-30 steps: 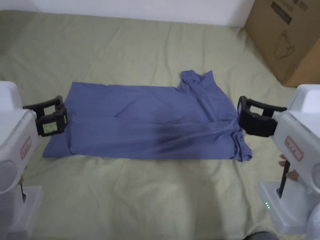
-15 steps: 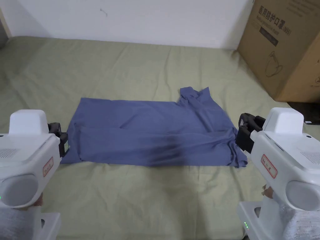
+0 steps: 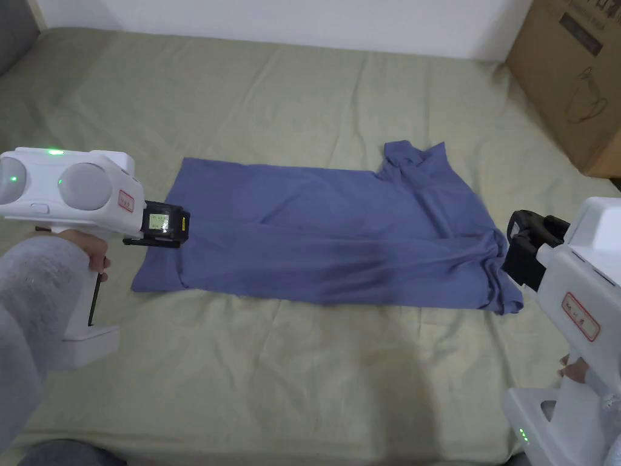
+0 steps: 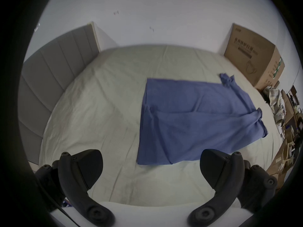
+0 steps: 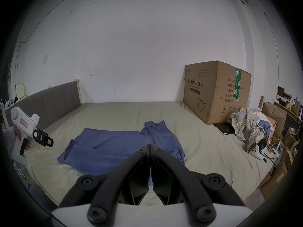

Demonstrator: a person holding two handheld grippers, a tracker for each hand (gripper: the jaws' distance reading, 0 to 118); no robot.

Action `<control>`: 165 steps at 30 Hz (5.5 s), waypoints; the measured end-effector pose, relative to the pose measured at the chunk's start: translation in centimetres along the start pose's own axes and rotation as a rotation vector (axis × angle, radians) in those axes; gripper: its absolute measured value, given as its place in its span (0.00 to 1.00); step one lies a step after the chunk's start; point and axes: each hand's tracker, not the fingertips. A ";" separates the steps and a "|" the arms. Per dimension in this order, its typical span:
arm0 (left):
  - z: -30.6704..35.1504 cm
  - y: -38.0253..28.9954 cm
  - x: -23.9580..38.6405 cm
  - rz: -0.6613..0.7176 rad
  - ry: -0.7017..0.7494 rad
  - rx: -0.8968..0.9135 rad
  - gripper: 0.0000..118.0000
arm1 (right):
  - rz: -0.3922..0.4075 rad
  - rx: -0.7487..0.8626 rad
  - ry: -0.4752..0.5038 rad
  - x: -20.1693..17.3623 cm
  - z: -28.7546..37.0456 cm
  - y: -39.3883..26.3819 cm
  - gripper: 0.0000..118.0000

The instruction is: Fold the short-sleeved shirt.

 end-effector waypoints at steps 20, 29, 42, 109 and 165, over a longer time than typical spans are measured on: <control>-8.8 -2.0 1.5 0.060 0.045 -0.216 0.00 | 0.003 -0.135 -0.069 2.5 -3.3 -2.2 0.00; -3.3 -0.3 0.5 0.078 -0.022 -0.009 0.00 | -0.054 -0.306 -0.074 6.8 -8.7 1.1 0.32; -4.4 -1.3 -0.8 0.173 -0.024 -0.045 0.00 | -0.124 -0.816 -0.162 11.7 -21.6 -6.4 0.92; 9.8 -1.8 3.5 0.080 -0.065 0.515 0.05 | 0.011 0.150 0.022 -1.3 -0.6 4.1 0.00; -8.7 8.0 -0.5 0.117 -0.089 0.082 0.00 | -0.086 -0.798 -0.185 11.6 -34.6 -2.7 0.72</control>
